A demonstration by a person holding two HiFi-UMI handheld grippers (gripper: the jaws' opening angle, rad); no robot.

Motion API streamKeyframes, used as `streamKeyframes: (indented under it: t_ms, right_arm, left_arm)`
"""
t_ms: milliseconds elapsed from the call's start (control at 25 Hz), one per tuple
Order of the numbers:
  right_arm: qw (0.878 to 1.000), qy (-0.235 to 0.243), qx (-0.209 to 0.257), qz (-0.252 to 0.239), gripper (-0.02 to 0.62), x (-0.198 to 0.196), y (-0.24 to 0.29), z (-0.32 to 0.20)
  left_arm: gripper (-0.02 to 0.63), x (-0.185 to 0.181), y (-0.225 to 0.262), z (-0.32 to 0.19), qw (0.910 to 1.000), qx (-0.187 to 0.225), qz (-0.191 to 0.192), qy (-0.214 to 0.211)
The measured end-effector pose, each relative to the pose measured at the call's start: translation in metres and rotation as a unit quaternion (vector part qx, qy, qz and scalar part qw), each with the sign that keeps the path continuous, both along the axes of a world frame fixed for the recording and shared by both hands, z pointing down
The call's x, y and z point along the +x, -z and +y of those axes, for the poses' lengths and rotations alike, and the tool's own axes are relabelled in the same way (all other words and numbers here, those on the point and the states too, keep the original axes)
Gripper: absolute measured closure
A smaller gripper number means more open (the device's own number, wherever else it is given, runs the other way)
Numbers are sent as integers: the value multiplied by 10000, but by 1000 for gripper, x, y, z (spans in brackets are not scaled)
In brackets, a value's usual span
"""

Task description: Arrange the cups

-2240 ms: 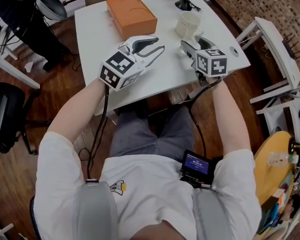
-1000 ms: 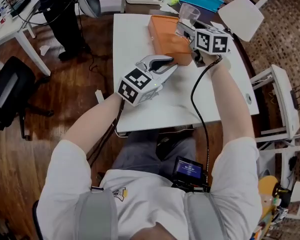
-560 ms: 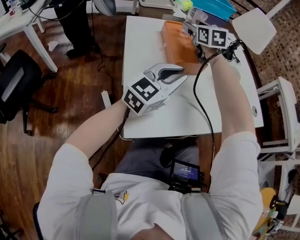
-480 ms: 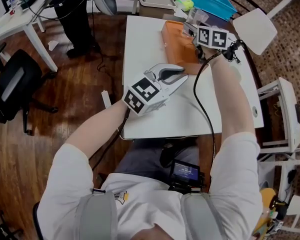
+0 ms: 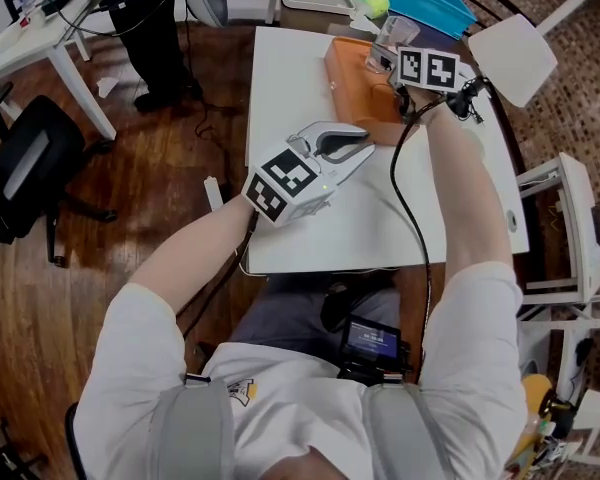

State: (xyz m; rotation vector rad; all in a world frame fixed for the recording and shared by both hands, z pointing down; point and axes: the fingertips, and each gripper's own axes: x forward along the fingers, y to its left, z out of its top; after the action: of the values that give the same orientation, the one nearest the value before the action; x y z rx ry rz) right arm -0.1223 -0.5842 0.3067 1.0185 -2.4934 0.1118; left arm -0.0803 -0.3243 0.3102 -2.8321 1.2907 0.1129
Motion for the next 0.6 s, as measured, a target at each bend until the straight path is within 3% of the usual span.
streamKeyframes:
  t_ms: [440,600]
  right_arm:
    - [10000,-4,-24,-7,325,0,-2,0]
    - [9995,7,-234,-205,325,0,-4,-1]
  left_arm:
    - [563,0,-2,-1,10000,-17,-18,26]
    - [566,0,-2,-2,10000,-19,-28,35]
